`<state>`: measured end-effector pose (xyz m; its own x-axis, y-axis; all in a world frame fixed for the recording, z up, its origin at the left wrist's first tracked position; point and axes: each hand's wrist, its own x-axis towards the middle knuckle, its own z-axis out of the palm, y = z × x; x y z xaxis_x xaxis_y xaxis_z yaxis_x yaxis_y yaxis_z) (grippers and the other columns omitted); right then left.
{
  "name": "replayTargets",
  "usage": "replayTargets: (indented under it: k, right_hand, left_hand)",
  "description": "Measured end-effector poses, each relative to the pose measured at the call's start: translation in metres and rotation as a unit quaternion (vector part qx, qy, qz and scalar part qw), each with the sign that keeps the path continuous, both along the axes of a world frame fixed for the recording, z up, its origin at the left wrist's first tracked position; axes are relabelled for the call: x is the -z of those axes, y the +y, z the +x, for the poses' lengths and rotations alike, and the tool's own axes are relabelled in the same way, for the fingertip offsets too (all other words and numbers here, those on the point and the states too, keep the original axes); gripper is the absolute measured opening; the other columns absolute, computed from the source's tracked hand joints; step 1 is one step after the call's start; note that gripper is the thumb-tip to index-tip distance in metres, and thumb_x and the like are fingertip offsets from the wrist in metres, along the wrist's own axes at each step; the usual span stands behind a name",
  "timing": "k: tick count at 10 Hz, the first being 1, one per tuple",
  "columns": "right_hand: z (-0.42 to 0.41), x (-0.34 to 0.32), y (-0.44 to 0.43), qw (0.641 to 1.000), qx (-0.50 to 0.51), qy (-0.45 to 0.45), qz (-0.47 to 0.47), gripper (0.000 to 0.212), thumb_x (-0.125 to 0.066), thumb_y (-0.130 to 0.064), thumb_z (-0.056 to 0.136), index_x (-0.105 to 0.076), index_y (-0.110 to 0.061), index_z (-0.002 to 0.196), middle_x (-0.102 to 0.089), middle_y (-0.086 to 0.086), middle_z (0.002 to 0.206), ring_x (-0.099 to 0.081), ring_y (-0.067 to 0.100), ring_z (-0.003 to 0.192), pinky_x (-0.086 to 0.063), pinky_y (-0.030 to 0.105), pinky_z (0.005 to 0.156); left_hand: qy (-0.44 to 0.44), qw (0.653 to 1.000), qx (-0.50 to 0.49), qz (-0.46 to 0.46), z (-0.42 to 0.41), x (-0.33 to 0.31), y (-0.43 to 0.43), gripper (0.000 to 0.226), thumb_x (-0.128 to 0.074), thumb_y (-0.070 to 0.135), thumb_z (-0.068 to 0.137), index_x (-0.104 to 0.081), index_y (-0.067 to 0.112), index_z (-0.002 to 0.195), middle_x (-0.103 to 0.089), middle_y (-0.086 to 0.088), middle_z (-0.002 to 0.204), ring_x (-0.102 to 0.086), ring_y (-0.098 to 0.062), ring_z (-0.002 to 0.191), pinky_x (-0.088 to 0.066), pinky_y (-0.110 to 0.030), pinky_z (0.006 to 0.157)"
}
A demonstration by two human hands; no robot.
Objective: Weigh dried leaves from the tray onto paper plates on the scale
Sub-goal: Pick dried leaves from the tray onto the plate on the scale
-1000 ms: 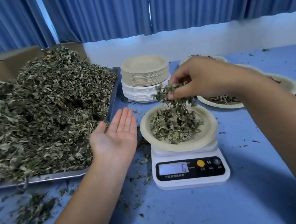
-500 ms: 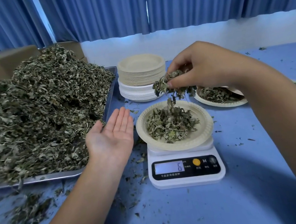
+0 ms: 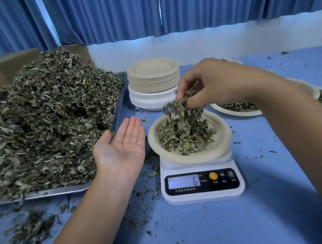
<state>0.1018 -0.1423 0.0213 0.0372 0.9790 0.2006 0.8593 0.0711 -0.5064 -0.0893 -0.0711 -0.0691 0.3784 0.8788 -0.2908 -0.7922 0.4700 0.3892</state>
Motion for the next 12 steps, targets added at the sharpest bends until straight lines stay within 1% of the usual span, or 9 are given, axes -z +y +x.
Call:
replayTargets:
  k: [2,3,4,5,6,8,9,11,12]
  right_hand:
    - [-0.007,0.016,0.008,0.995,-0.013,-0.064,-0.078,0.012,-0.074,-0.018,0.079,-0.07,-0.029,0.083,-0.062,-0.013,0.07,-0.055,0.001,0.059,-0.041,0.01,0.051]
    - [-0.002,0.009,0.006,0.999,-0.01,-0.019,-0.037,0.01,-0.075,-0.017,0.079,-0.071,-0.025,0.083,-0.071,0.0,0.083,-0.063,0.014,0.076,-0.051,0.025,0.072]
    - [0.001,0.003,0.003,1.0,-0.01,0.02,0.0,0.008,-0.075,-0.016,0.079,-0.071,-0.023,0.083,-0.071,0.008,0.088,-0.064,0.02,0.079,-0.052,0.031,0.074]
    - [0.003,0.001,0.003,0.999,-0.001,0.039,0.022,0.007,-0.074,-0.017,0.08,-0.07,-0.022,0.082,-0.07,0.01,0.086,-0.055,0.009,0.062,-0.04,0.01,0.047]
    - [0.007,0.0,0.004,0.998,0.006,0.055,0.041,0.006,-0.074,-0.018,0.08,-0.07,-0.022,0.082,-0.068,0.015,0.089,-0.052,0.008,0.063,-0.038,0.012,0.049]
    - [0.008,-0.004,0.003,0.99,0.012,0.108,0.088,0.009,-0.075,-0.014,0.077,-0.07,-0.02,0.081,-0.067,0.021,0.097,-0.055,0.015,0.073,-0.048,0.034,0.075]
    - [0.008,-0.007,0.0,0.987,0.014,0.121,0.101,0.009,-0.075,-0.014,0.077,-0.07,-0.019,0.081,-0.068,0.02,0.096,-0.054,0.012,0.072,-0.046,0.03,0.071]
    - [0.011,-0.005,-0.001,0.994,0.018,0.097,0.036,0.007,-0.075,-0.023,0.077,-0.07,-0.021,0.081,-0.071,-0.005,0.076,-0.056,0.005,0.063,-0.042,0.022,0.064]
    - [0.01,0.001,0.003,0.998,0.025,0.065,-0.008,0.007,-0.074,-0.025,0.078,-0.07,-0.021,0.082,-0.074,-0.004,0.085,-0.064,0.009,0.074,-0.045,0.024,0.066]
  left_hand:
    - [-0.002,1.0,0.0,0.0,0.0,0.0,0.0,0.05,-0.03,0.032,0.102,-0.054,-0.009,0.12,-0.062,-0.024,0.118,-0.056,-0.034,0.118,-0.042,-0.042,0.104]
    - [-0.003,1.0,-0.001,-0.001,0.0,0.0,0.0,0.05,-0.031,0.032,0.102,-0.054,-0.009,0.119,-0.062,-0.024,0.118,-0.056,-0.034,0.118,-0.041,-0.042,0.105]
    - [-0.001,1.0,-0.001,-0.001,0.0,-0.001,0.0,0.05,-0.03,0.032,0.102,-0.054,-0.009,0.119,-0.062,-0.024,0.118,-0.056,-0.033,0.118,-0.041,-0.042,0.105]
    - [-0.003,1.0,-0.001,-0.002,0.0,-0.001,-0.001,0.05,-0.031,0.032,0.102,-0.054,-0.009,0.119,-0.062,-0.024,0.117,-0.056,-0.034,0.117,-0.041,-0.042,0.105]
    - [-0.004,1.0,-0.002,-0.002,0.0,-0.001,-0.001,0.05,-0.031,0.032,0.102,-0.054,-0.009,0.12,-0.062,-0.024,0.118,-0.056,-0.034,0.117,-0.041,-0.042,0.105]
    - [-0.005,1.0,-0.002,-0.001,0.0,-0.001,-0.001,0.05,-0.031,0.032,0.102,-0.054,-0.009,0.12,-0.062,-0.024,0.117,-0.056,-0.034,0.117,-0.041,-0.042,0.105]
    - [-0.004,1.0,-0.002,-0.001,0.0,0.0,-0.001,0.05,-0.031,0.032,0.102,-0.054,-0.009,0.12,-0.062,-0.024,0.117,-0.056,-0.034,0.116,-0.042,-0.042,0.105]
    - [0.004,1.0,0.001,0.003,0.0,0.001,0.0,0.051,-0.031,0.033,0.102,-0.054,-0.008,0.121,-0.062,-0.024,0.117,-0.057,-0.033,0.116,-0.042,-0.042,0.104]
    - [0.003,1.0,0.002,0.003,0.001,0.001,0.0,0.051,-0.031,0.033,0.102,-0.054,-0.008,0.12,-0.062,-0.024,0.117,-0.057,-0.034,0.116,-0.042,-0.042,0.104]
